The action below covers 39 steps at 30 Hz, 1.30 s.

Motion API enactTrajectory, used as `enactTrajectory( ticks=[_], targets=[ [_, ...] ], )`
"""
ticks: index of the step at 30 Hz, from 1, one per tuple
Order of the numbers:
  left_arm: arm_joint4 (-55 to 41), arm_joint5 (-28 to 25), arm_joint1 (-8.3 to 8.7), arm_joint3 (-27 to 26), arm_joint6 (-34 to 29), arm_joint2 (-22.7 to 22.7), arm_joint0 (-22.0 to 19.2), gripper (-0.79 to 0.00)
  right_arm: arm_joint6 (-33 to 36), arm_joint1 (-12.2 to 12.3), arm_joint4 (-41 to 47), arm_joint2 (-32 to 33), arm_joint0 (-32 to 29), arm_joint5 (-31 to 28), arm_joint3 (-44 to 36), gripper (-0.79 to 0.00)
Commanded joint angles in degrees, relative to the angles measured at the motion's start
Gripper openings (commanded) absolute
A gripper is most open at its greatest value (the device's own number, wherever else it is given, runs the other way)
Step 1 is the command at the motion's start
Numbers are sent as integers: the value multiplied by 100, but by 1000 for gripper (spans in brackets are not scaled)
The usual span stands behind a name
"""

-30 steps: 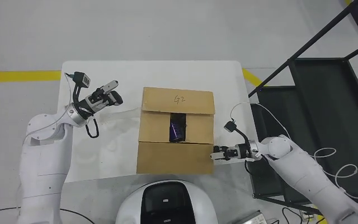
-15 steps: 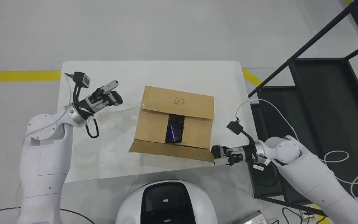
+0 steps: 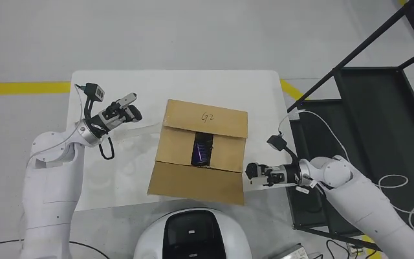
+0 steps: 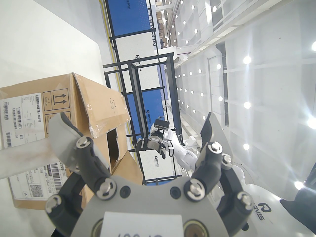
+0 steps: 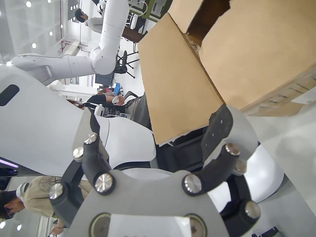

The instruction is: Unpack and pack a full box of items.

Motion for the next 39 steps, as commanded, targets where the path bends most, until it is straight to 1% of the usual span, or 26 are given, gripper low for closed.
enactTrajectory(
  ticks=[1,6,10,13,18,24,29,34,39],
  targets=[
    [0,0,0,0,0,0,0,0,129,8,14,-85,-42,129,-266,0],
    [0,0,0,0,0,0,0,0,416,39,-148,-319,-127,416,-546,0],
    [0,0,0,0,0,0,0,0,576,19,-422,-560,-105,577,-460,0],
    [0,0,0,0,0,0,0,0,573,-39,-600,-755,-4,708,-374,0],
    [0,0,0,0,0,0,0,0,345,-168,-689,-1042,257,933,-159,0],
    [0,0,0,0,0,0,0,0,21,-317,-532,-1260,542,1083,189,0],
    [0,0,0,0,0,0,0,0,-302,-431,-703,-1432,713,1256,421,0],
    [0,0,0,0,0,0,0,0,-691,-498,-737,-1397,838,1376,723,0],
    [0,0,0,0,0,0,0,0,-887,-541,-624,-1307,917,1416,920,0]
  ],
)
